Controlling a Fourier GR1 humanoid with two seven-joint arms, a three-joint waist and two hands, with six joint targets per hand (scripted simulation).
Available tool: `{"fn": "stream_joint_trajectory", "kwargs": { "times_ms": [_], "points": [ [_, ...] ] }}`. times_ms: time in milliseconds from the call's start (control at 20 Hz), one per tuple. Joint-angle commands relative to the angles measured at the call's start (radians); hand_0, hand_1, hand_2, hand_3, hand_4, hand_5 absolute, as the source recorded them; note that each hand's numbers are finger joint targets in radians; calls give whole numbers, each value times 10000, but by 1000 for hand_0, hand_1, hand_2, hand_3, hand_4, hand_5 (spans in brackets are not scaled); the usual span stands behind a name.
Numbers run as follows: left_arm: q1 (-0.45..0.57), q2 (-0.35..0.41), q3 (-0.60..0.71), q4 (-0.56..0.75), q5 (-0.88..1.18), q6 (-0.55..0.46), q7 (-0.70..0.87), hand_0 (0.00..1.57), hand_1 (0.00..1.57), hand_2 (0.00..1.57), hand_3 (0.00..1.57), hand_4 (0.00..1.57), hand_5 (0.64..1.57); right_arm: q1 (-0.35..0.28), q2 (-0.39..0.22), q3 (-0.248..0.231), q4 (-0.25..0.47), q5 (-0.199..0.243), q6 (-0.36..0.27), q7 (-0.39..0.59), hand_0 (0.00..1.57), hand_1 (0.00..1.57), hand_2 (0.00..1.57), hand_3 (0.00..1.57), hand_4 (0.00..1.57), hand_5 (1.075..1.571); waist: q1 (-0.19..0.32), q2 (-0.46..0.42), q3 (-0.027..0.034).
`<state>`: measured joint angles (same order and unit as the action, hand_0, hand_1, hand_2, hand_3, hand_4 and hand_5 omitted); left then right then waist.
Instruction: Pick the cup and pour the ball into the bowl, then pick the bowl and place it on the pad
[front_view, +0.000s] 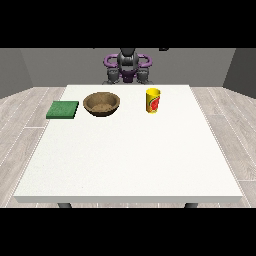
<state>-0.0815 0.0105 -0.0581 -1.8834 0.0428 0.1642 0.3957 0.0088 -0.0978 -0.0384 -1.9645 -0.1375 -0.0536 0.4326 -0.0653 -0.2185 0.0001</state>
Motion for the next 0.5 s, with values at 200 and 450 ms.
{"fn": "stream_joint_trajectory", "kwargs": {
  "times_ms": [200,450],
  "points": [
    [-1706,73,431,1446,-430,44,-2491,0,0,0,0,575,1537,-1082,444,170,531,275,154,-2261,0,0,0,225,727,1551,-257,3157,-2],
    [-1584,358,848,2552,-643,-168,-4487,0,0,0,0,551,1487,-1531,51,-833,1395,-312,580,-3317,0,0,0,0,691,1543,-72,4123,-1]
  ]
}}
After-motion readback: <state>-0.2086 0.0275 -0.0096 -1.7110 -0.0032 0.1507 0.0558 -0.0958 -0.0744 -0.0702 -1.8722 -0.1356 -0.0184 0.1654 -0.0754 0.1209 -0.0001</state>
